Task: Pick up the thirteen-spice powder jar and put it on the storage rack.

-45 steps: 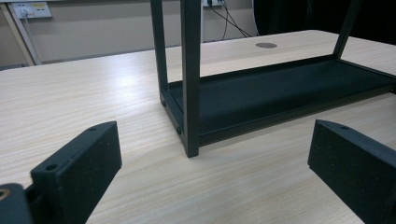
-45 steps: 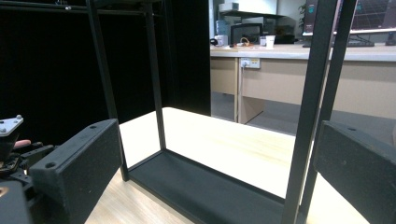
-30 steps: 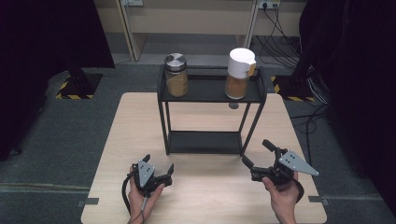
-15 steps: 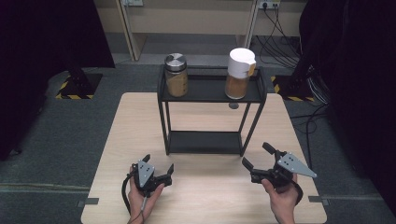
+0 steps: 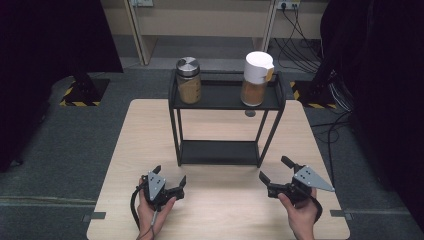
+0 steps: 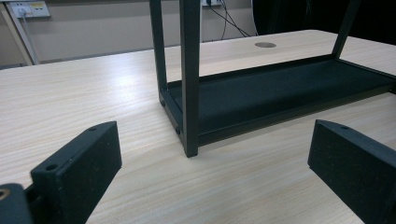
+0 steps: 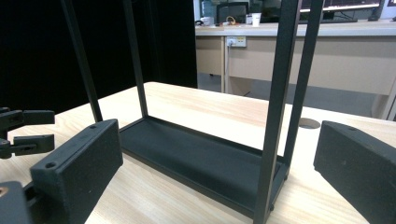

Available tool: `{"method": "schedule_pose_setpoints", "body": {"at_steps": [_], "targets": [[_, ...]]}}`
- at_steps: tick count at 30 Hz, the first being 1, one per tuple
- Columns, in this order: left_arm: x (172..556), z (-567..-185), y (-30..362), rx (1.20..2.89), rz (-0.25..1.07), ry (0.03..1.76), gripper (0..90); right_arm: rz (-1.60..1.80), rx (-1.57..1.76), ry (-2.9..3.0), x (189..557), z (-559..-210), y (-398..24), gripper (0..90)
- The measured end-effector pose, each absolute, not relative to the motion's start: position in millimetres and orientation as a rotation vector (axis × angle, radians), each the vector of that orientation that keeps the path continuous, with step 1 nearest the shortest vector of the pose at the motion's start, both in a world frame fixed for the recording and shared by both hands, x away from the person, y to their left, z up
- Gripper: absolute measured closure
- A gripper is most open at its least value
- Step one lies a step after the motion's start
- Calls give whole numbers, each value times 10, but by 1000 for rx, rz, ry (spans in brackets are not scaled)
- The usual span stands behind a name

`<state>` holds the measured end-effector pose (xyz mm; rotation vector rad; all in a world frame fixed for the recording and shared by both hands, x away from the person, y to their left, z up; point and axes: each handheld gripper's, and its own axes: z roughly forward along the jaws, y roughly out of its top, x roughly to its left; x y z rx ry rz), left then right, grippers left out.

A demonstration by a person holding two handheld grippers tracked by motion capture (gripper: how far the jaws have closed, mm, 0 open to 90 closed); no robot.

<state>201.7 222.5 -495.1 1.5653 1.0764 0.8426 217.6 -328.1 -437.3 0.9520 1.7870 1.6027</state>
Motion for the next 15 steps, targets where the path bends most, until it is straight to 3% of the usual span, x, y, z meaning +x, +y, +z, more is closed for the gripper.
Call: {"method": "schedule_pose_setpoints", "body": {"at_steps": [15], "targets": [[2021, -4948, 2224, 1567, 841, 1078, 20, 1550, 966, 1812, 2166, -4441, -3263, 15]]}}
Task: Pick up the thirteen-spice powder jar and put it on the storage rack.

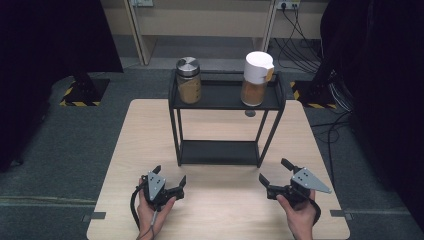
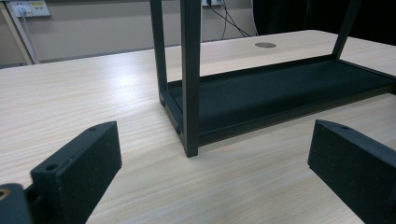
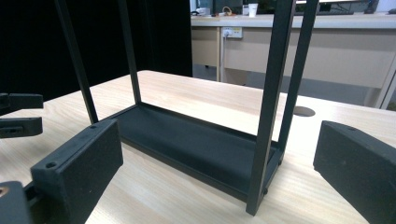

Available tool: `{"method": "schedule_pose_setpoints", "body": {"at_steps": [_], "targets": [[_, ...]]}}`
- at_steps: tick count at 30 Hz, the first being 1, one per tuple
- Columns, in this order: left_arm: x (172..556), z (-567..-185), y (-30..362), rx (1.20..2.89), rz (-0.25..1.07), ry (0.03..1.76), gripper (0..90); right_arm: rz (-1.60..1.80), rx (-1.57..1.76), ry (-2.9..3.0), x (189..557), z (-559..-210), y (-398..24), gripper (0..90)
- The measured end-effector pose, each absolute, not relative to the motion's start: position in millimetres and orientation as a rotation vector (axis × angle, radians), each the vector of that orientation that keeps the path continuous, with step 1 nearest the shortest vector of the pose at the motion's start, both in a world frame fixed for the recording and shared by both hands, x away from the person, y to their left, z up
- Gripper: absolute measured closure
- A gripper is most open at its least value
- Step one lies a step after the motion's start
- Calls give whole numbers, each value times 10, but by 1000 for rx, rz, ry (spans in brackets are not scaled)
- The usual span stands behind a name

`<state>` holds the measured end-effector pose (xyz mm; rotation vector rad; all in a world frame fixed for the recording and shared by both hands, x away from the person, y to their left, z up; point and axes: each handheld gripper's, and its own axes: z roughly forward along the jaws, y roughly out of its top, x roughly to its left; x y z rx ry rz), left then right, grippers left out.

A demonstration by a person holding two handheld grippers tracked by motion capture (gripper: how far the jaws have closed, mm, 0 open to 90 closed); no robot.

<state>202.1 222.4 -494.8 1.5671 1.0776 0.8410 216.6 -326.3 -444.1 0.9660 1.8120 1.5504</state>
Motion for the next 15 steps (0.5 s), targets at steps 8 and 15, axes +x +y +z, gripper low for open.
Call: {"method": "schedule_pose_setpoints", "body": {"at_steps": [8, 15], "targets": [[2021, -4948, 2227, 1567, 840, 1077, 20, 1536, 968, 1823, 2173, -4476, -3265, 13], [2020, -4951, 2229, 1565, 839, 1076, 20, 1525, 961, 1839, 2183, -4506, -3284, 6]]}}
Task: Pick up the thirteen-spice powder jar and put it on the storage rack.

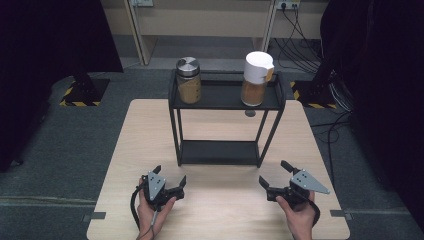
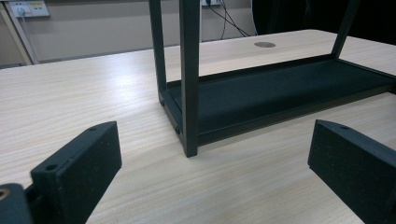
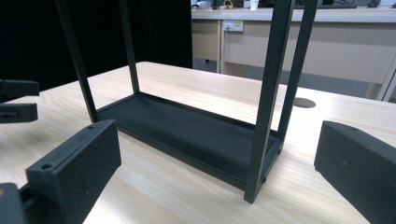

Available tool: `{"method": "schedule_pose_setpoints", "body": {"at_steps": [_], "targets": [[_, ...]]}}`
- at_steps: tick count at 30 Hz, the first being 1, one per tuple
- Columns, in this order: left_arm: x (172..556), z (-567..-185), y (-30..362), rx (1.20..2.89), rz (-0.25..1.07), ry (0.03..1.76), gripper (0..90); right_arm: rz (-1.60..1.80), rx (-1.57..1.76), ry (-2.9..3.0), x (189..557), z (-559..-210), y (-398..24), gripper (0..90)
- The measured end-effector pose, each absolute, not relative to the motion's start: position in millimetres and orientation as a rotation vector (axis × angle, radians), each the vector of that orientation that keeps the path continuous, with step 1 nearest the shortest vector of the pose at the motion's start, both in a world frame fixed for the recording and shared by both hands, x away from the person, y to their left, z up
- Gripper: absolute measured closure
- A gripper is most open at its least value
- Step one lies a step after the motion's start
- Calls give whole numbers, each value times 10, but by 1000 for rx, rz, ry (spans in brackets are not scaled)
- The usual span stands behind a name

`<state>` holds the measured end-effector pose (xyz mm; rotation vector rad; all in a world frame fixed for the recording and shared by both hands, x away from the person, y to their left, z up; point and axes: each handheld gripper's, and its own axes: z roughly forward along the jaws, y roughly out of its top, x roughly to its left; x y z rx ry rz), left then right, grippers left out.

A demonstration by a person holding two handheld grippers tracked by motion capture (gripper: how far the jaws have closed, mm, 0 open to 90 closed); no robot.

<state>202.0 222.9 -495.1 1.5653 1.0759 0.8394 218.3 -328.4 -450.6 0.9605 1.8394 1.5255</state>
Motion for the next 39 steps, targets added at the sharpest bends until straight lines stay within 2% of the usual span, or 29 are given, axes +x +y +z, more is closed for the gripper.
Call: {"method": "schedule_pose_setpoints", "body": {"at_steps": [39], "targets": [[2025, -4947, 2232, 1568, 836, 1075, 20, 1498, 1050, 1948, 2347, -4734, -3381, 19]]}}
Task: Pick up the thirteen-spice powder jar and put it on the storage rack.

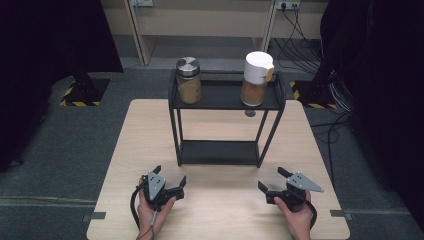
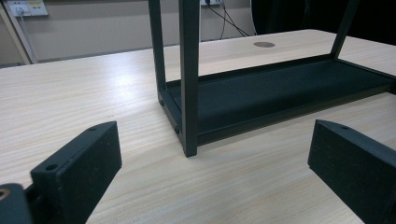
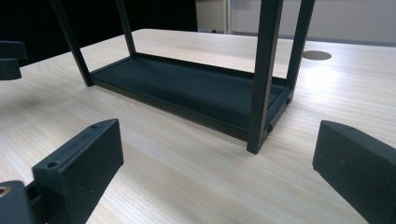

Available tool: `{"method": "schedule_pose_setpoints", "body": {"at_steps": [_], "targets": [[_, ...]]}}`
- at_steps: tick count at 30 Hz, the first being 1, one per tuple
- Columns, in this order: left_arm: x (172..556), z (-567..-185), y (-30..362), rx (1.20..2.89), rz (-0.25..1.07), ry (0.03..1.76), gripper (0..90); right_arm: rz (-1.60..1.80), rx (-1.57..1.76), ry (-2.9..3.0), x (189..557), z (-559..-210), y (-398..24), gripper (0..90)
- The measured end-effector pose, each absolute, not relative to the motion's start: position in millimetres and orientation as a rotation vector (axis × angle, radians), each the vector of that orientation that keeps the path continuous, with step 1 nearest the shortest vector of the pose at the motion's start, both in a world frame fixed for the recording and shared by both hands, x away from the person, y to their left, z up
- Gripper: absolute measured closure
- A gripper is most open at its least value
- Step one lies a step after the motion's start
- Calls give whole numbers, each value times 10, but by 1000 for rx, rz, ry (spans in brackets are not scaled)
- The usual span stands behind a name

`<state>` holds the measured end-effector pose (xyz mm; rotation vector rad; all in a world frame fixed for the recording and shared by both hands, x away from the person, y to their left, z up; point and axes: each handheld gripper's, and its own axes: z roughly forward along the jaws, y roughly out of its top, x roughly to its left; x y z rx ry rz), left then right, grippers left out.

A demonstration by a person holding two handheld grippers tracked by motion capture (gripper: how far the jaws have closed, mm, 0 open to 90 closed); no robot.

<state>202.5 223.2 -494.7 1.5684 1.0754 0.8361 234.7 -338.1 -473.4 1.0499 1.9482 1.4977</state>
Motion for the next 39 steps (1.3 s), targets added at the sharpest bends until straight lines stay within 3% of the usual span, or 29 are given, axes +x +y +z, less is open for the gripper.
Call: {"method": "schedule_pose_setpoints", "body": {"at_steps": [39], "targets": [[2032, -4939, 2234, 1572, 832, 1079, 20, 1506, 1067, 1932, 2327, -4811, -3377, 47]]}}
